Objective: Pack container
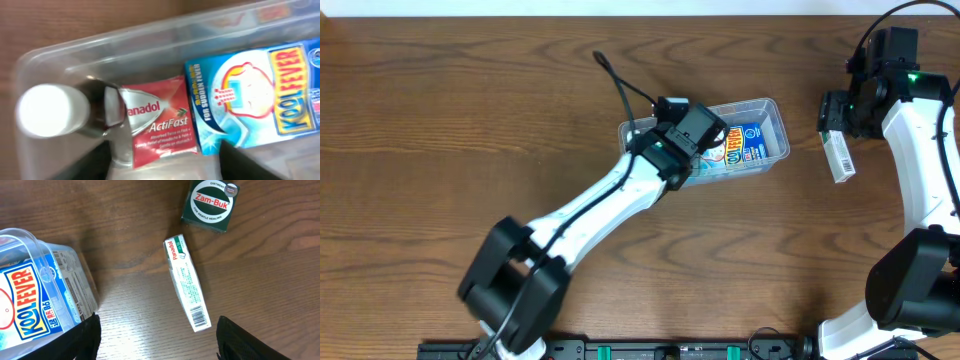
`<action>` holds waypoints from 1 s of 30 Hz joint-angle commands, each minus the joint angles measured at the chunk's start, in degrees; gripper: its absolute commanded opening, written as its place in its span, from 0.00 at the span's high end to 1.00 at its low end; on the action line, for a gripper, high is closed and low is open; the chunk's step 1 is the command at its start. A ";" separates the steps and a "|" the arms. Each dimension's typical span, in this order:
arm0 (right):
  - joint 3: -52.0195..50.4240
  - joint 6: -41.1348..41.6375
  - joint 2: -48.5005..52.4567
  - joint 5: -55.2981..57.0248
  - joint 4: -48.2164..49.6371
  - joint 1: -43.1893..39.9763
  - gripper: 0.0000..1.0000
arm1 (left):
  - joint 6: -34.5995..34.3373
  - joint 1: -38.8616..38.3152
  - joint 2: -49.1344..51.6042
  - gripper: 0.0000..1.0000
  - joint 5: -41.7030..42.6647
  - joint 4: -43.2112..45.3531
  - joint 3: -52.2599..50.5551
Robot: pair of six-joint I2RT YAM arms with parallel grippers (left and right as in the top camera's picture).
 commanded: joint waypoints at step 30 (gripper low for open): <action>-3.74 -13.38 0.11 -19.50 0.70 13.38 0.99 | 1.33 0.02 -4.61 0.94 5.01 -17.14 1.11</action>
